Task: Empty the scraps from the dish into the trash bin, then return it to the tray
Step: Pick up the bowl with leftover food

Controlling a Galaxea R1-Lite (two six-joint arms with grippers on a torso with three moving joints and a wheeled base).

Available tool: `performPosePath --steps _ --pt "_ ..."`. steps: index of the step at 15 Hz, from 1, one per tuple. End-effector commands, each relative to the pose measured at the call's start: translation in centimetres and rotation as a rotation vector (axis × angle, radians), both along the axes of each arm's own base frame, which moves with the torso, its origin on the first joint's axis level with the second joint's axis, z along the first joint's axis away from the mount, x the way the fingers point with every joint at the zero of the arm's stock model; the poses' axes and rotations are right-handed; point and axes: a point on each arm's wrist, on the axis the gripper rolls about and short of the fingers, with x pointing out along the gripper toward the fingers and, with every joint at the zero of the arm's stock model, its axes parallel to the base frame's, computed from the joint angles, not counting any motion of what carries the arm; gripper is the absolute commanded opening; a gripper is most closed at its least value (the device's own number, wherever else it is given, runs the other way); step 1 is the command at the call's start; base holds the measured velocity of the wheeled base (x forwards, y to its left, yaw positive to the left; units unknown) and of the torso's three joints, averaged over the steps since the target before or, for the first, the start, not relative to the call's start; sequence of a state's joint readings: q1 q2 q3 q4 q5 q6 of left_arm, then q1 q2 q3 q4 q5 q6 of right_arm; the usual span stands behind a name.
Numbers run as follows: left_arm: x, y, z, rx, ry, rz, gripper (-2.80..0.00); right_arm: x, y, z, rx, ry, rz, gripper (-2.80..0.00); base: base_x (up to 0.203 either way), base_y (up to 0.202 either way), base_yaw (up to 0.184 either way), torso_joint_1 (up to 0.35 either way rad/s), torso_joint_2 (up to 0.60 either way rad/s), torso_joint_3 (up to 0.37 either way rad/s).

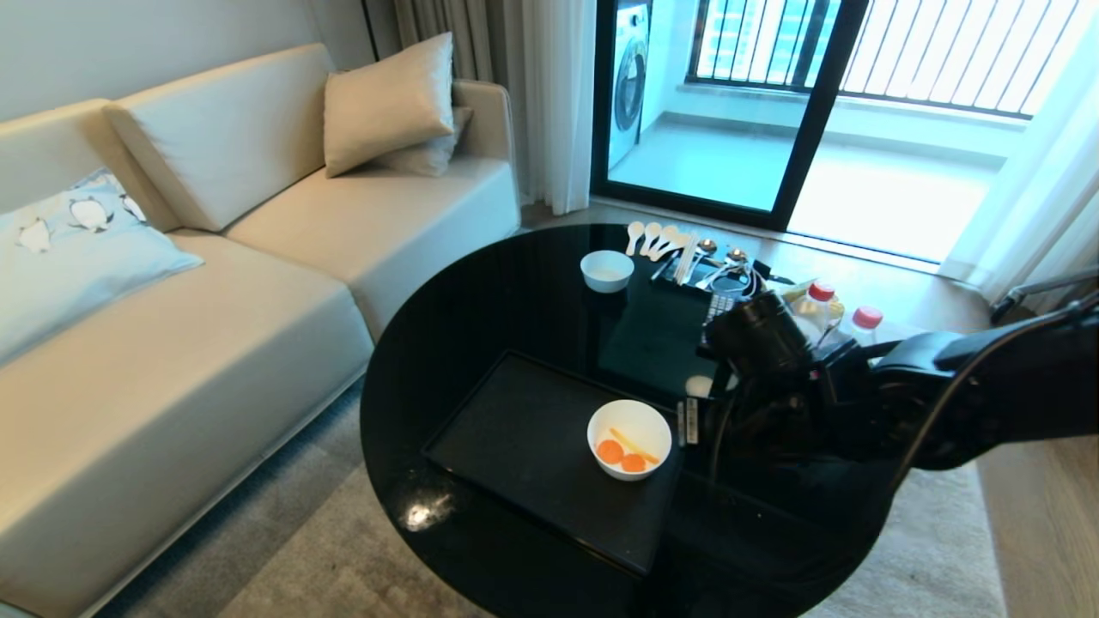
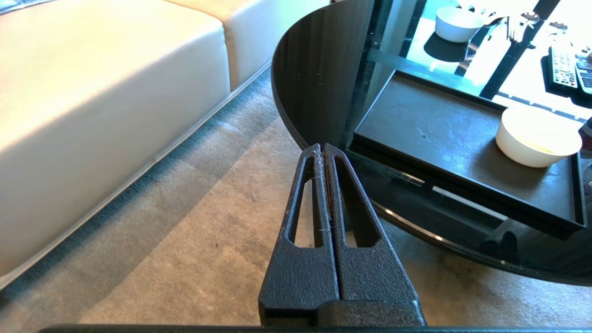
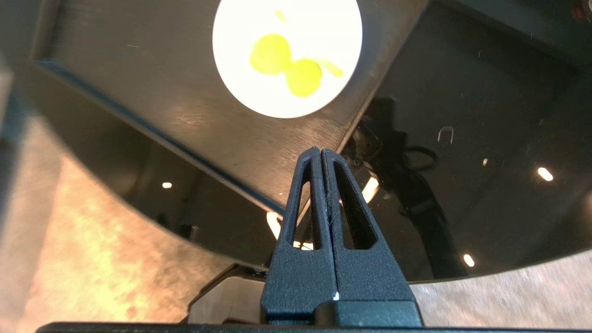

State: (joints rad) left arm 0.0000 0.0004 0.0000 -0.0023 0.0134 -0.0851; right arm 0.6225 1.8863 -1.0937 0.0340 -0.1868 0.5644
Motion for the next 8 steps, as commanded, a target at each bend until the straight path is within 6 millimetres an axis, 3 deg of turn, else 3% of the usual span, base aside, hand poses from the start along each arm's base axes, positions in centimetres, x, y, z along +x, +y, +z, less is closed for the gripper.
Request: performPosePath --steps 1,4,5,8 --pt "0.0 0.0 0.0 -0.001 -0.001 0.000 -2.80 0.7 1.7 -1.7 -0.011 0.034 0.001 -2.80 0.000 0.000 0.000 0.000 0.00 0.000" --pt "0.0 0.0 0.0 -0.001 -0.001 0.000 -2.80 1.0 2.4 -1.6 -0.008 0.035 0.009 -2.80 0.000 0.000 0.000 0.000 0.00 0.000" --pt "0.0 0.0 0.0 -0.001 -0.001 0.000 -2.80 0.9 2.6 -1.6 -0.015 0.046 0.014 0.00 0.000 0.000 0.000 0.000 0.00 0.000" --pt "0.0 0.0 0.0 -0.001 -0.001 0.000 -2.80 0.8 3.2 -1.8 -0.036 0.044 0.003 0.00 0.000 0.000 0.000 0.000 0.00 0.000"
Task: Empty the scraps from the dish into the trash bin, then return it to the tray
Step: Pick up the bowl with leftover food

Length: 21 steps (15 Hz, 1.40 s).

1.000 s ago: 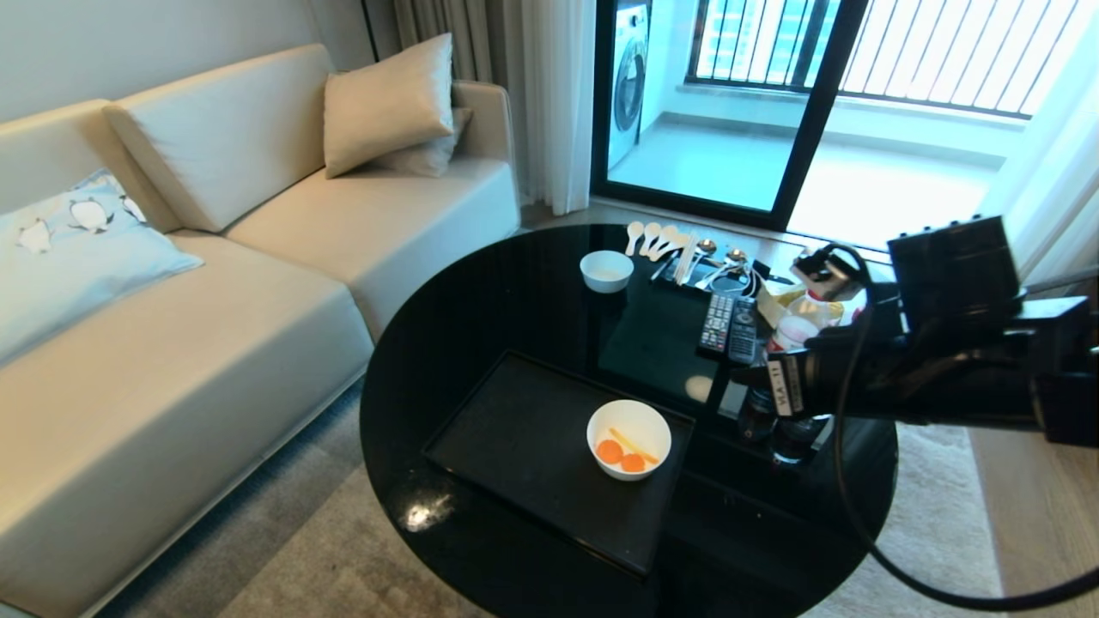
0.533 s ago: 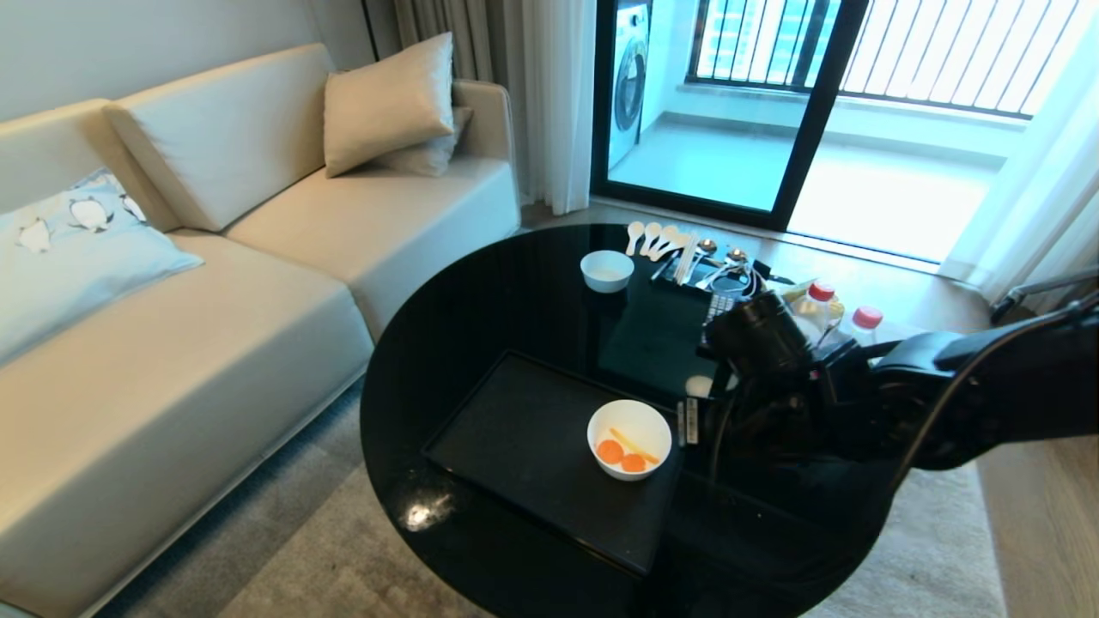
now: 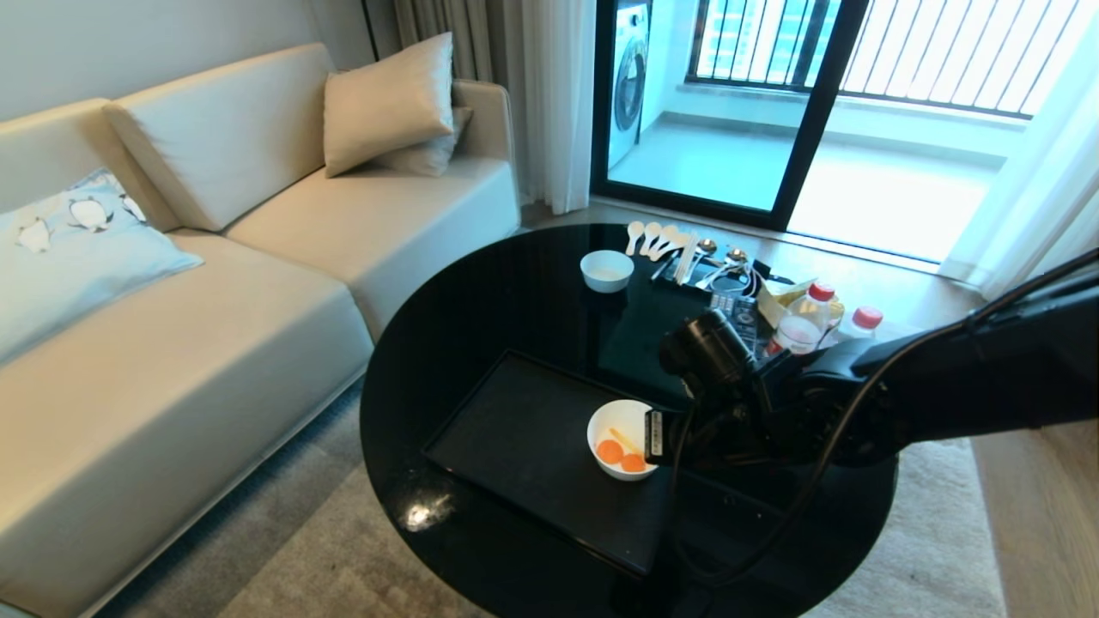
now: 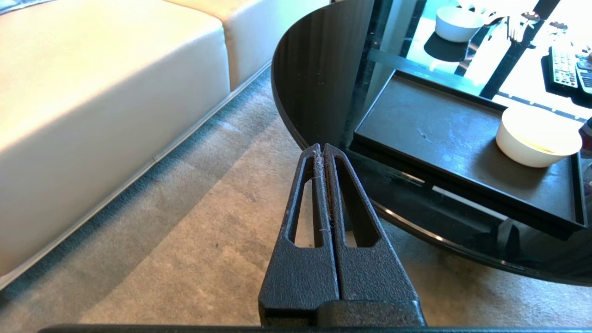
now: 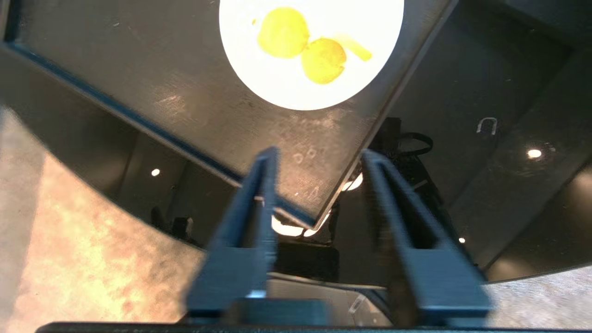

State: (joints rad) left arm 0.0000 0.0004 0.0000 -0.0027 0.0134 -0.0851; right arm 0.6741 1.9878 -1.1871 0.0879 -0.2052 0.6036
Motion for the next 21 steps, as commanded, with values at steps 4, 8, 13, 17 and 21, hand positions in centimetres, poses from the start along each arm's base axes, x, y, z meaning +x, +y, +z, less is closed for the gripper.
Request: performPosePath --steps 4,8,13,17,21 --pt "0.0 0.0 0.0 -0.001 -0.001 0.000 -2.80 0.2 2.4 -0.9 -0.107 -0.040 -0.034 0.00 0.000 0.000 0.000 0.000 0.00 0.000" --pt "0.0 0.0 0.0 -0.001 -0.001 0.000 -2.80 0.8 3.6 -2.0 -0.192 -0.061 -0.071 0.00 0.000 0.000 0.000 0.000 0.00 0.000" --pt "0.0 0.0 0.0 -0.001 -0.001 0.000 -2.80 0.7 3.5 -3.3 -0.287 0.020 -0.064 0.00 0.000 0.000 0.000 0.000 0.00 0.000" --pt "0.0 0.0 0.0 -0.001 -0.001 0.000 -2.80 2.4 5.0 -2.6 -0.270 0.009 -0.070 0.00 0.000 0.000 0.000 0.000 0.00 0.000" --pt "0.0 0.0 0.0 -0.001 -0.001 0.000 -2.80 3.8 6.1 -3.2 -0.292 0.032 -0.071 0.00 0.000 0.000 0.000 0.000 0.00 0.000"
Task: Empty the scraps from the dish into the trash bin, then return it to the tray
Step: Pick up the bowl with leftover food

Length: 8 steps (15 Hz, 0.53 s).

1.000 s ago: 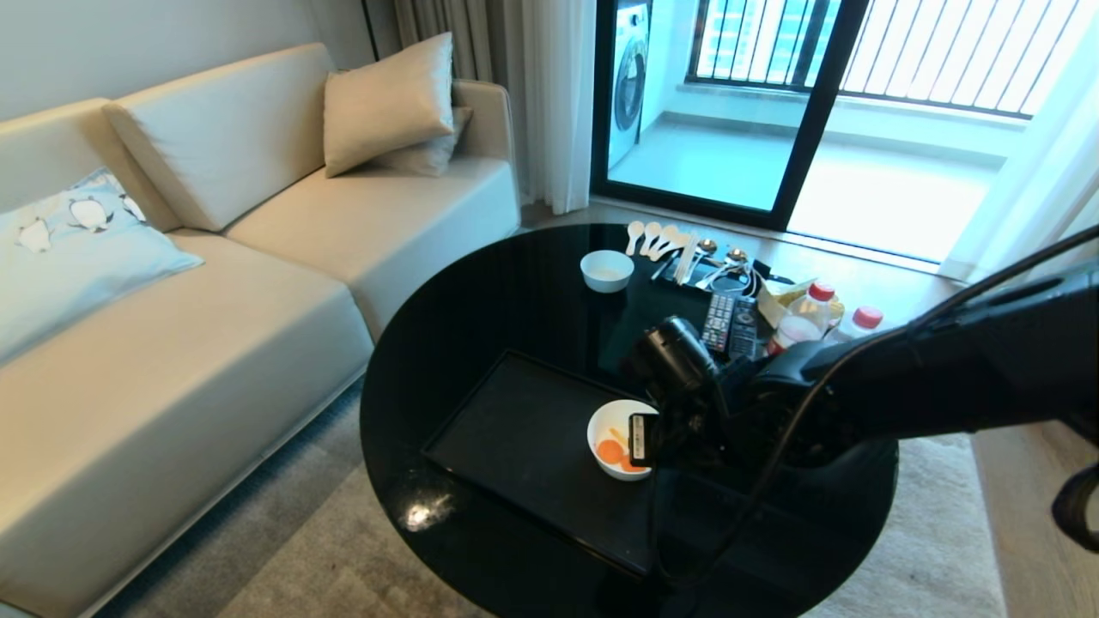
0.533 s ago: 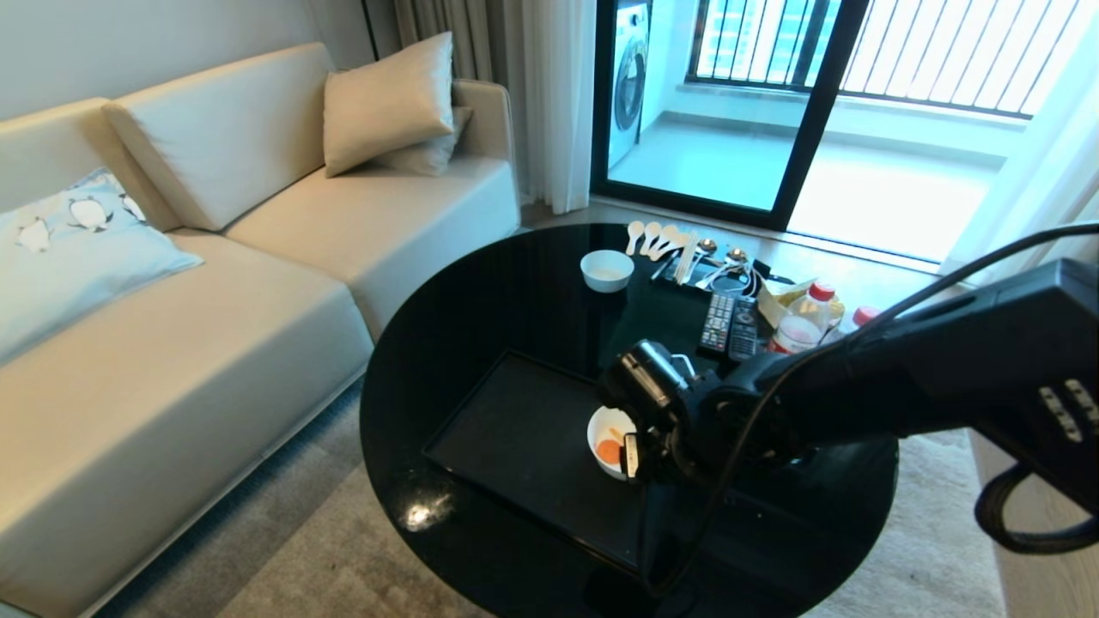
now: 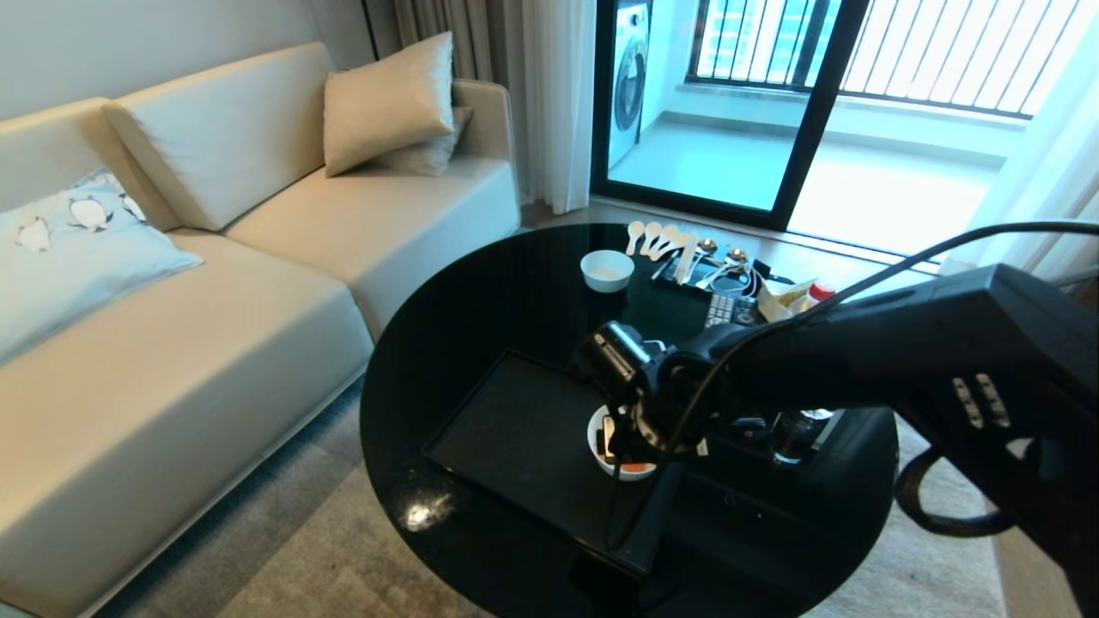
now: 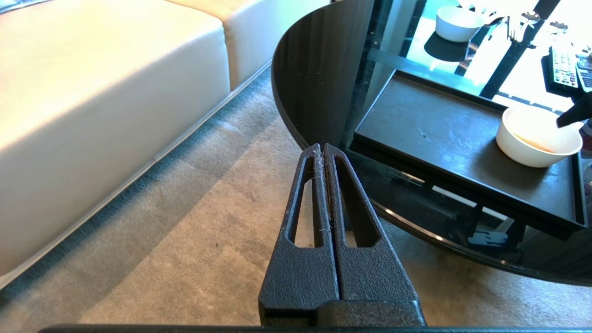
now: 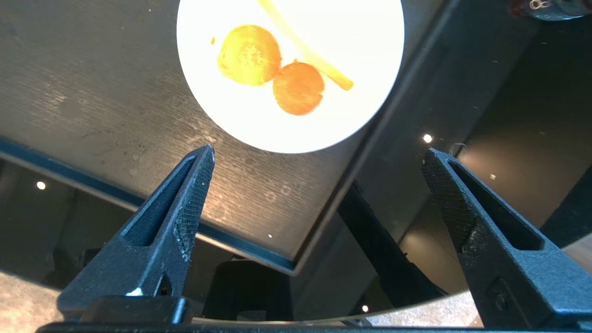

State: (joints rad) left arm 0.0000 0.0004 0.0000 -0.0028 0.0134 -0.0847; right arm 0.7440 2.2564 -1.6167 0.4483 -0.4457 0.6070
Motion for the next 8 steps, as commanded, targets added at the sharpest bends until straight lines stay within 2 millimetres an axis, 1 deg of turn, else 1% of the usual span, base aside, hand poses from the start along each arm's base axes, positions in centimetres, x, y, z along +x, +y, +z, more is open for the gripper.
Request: performPosePath --steps 1,3,8 --pt "0.0 0.0 0.0 -0.001 -0.001 0.000 -2.80 1.0 0.0 -1.2 -0.030 0.032 -0.020 0.00 0.000 0.000 0.000 0.000 0.00 0.000" --pt "0.0 0.0 0.0 -0.001 -0.001 0.000 -2.80 1.8 -0.3 -1.5 -0.031 0.041 -0.046 0.00 0.000 0.000 0.000 0.000 0.00 0.000" --pt "0.0 0.0 0.0 -0.001 -0.001 0.000 -2.80 3.4 -0.2 -2.3 -0.007 0.063 -0.136 0.00 0.000 0.000 0.000 0.000 0.00 0.000"
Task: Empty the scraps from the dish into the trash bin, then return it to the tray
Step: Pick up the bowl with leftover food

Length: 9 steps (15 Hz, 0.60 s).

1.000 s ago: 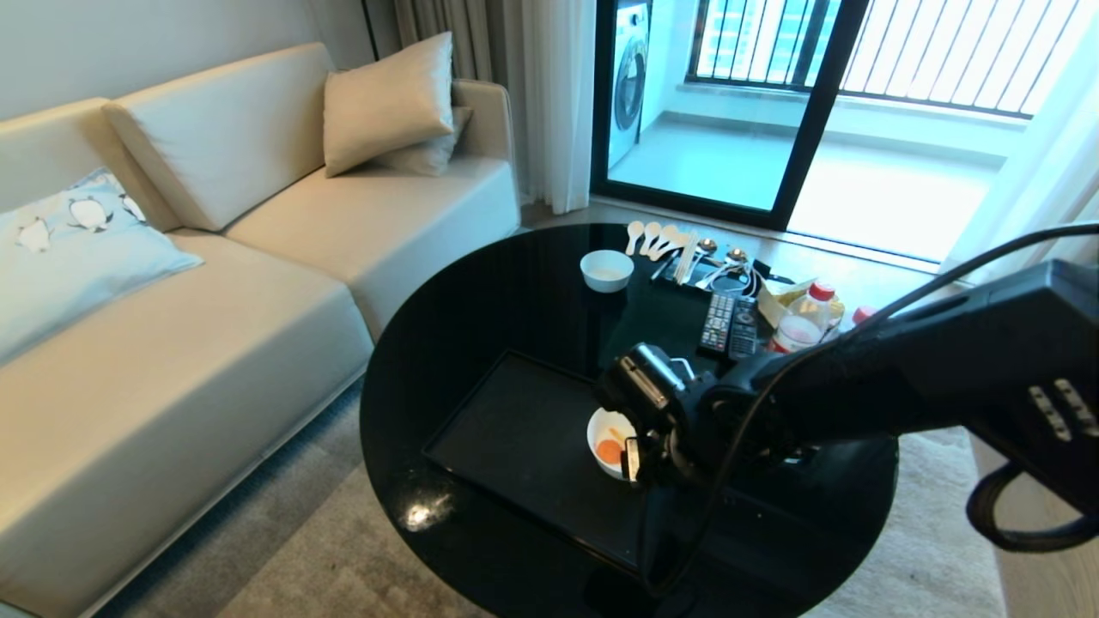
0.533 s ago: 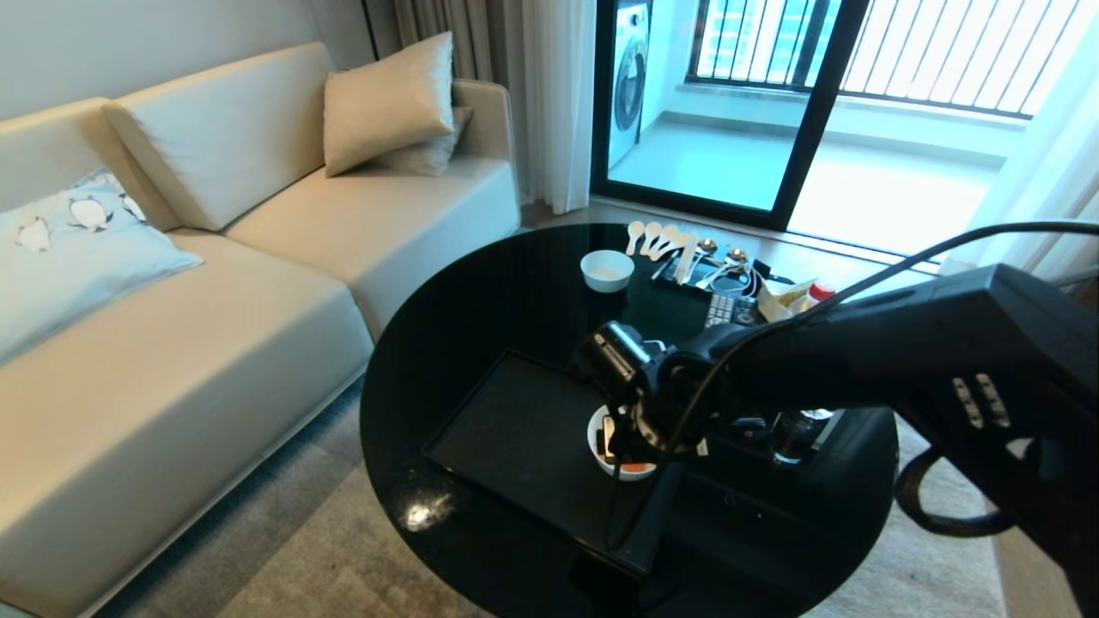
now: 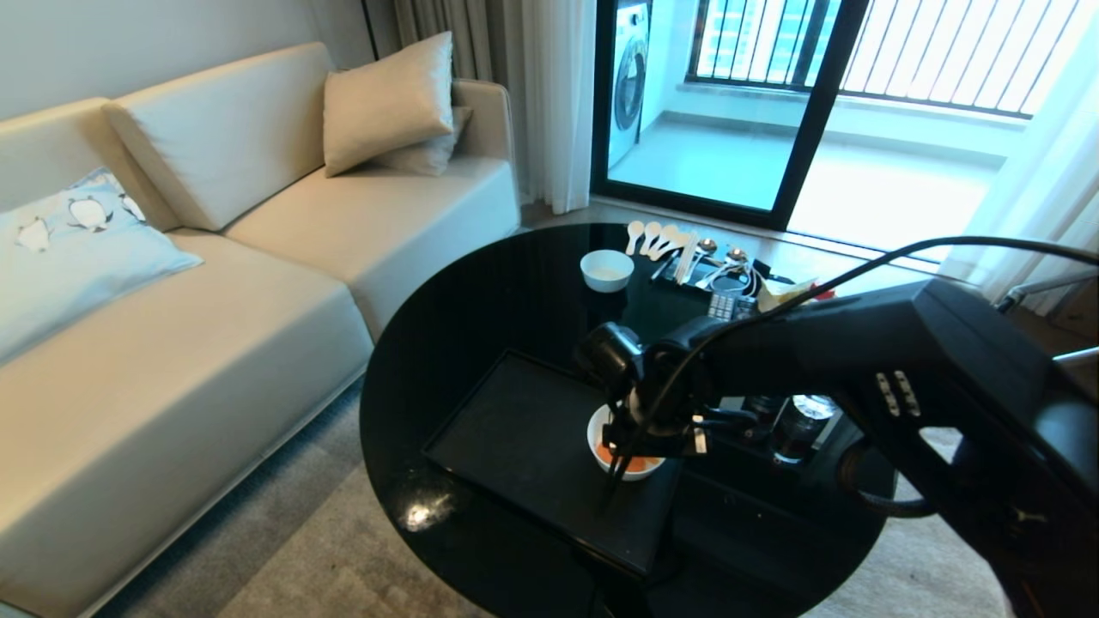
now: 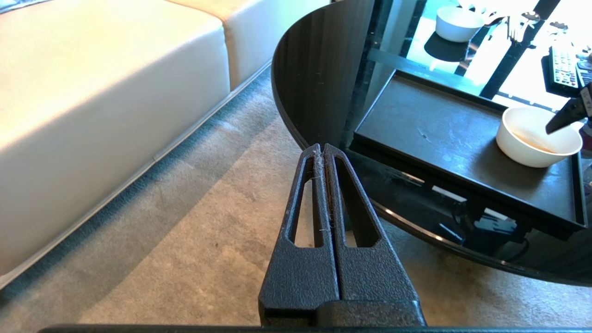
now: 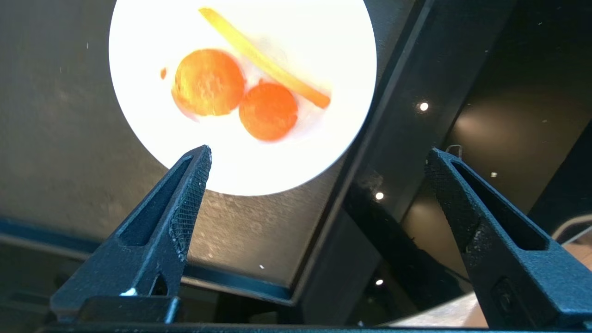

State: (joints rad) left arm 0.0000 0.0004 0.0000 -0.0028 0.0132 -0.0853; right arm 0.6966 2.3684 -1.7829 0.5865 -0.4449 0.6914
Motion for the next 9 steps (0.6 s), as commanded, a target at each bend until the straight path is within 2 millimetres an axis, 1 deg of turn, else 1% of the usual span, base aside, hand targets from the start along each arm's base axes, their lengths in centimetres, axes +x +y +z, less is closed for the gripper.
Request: performPosePath --steps 1,5,9 --pt "0.0 0.0 0.0 -0.001 -0.001 0.001 -2.80 1.0 0.0 -0.9 0.006 0.004 -0.040 0.00 0.000 0.000 0.000 0.000 0.00 0.000" --pt "0.0 0.0 0.0 -0.001 0.001 0.001 -2.80 2.3 -1.4 -1.7 0.007 0.012 -0.097 0.00 0.000 0.000 0.000 0.000 0.00 0.000" --pt "0.0 0.0 0.0 -0.001 -0.001 0.001 -2.80 2.9 -1.9 -2.7 0.018 0.022 -0.152 0.00 0.000 0.000 0.000 0.000 0.00 0.000"
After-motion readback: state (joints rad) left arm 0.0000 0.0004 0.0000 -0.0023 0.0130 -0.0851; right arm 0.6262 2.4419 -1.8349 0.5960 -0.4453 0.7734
